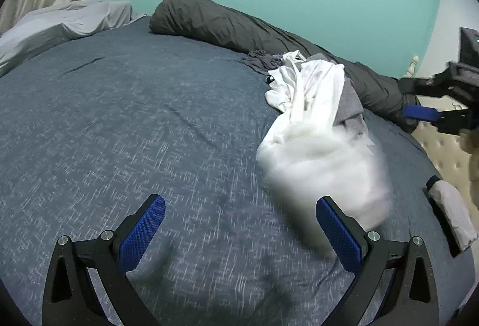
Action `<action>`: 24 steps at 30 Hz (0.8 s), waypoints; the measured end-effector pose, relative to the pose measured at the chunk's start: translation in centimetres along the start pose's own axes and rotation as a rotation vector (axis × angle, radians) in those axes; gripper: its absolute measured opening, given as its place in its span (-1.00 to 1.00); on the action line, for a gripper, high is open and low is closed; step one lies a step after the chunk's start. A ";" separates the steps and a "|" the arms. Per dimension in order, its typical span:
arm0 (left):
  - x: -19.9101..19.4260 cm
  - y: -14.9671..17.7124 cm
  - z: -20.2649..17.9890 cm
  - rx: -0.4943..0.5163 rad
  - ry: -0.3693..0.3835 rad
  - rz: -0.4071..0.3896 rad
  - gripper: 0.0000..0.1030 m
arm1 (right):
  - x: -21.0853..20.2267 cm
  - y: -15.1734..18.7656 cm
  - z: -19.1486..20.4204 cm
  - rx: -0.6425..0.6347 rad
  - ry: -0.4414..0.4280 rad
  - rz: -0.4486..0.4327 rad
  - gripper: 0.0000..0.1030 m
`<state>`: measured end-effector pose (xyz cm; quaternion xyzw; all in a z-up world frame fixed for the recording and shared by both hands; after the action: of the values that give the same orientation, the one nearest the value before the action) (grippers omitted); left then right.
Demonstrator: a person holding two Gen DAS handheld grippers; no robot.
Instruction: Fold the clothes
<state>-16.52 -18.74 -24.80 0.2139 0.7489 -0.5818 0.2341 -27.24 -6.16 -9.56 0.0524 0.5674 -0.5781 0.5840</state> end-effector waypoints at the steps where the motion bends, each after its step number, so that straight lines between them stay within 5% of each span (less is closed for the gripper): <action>1: 0.0 0.1 0.0 0.007 0.000 0.004 0.99 | 0.1 0.4 -0.1 -0.004 0.013 -0.005 0.20; 8: 0.9 0.2 0.4 0.016 -0.002 0.041 0.99 | -0.2 5.4 -3.9 -0.012 0.061 -0.008 0.20; 16: 1.6 0.4 0.6 0.025 -0.015 0.066 0.99 | 4.6 13.4 -6.3 -0.022 0.046 0.126 0.20; 24: 2.3 0.6 1.3 0.021 -0.036 0.085 0.99 | 8.6 14.3 -5.2 -0.006 -0.002 0.147 0.13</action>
<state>-17.87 -19.70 -26.95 0.2375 0.7288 -0.5828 0.2698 -22.59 -3.03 -26.09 0.0916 0.5634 -0.5321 0.6254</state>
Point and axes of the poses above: each gripper's, at about its wrist camera, not at the fingertips, and x roughly the way its jaws point, z to its left, y to its underside, the point moved 1 cm from there along x, roughly the way its jaws point, and after that the axes turned 6 degrees about x, right-handed, at the moved point
